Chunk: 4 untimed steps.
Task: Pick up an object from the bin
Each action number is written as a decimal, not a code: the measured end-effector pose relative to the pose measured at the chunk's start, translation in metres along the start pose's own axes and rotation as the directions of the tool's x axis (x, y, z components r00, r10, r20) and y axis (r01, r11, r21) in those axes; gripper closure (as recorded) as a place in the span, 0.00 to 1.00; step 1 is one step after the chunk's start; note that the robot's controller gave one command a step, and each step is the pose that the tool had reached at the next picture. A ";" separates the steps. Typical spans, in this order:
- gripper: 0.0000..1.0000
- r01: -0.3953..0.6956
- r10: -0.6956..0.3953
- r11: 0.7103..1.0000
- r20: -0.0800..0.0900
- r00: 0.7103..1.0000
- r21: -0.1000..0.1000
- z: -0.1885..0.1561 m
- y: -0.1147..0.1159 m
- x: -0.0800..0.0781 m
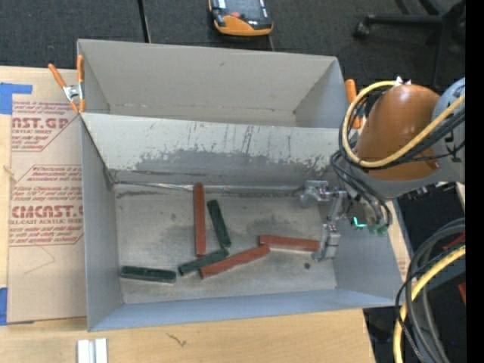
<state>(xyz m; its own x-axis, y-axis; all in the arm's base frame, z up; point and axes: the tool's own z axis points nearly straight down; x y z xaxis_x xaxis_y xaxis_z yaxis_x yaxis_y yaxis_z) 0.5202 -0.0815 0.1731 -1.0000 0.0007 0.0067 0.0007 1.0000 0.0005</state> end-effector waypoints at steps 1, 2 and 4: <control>0.00 0.001 -0.001 1.000 0.008 1.000 0.001 -0.004 0.000 -0.002; 0.00 -0.121 0.121 0.993 0.011 0.993 -0.001 0.049 0.006 -0.009; 0.00 -0.220 0.220 0.975 0.007 0.975 -0.002 0.104 0.008 -0.014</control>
Offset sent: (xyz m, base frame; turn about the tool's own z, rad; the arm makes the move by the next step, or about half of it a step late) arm 0.0131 0.0120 -0.1031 0.2371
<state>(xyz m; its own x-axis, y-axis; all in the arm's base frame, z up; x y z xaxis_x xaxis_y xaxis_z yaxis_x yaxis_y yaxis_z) 0.5332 -0.0736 0.0694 -0.9753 0.2211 0.0001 0.2211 0.9753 0.0011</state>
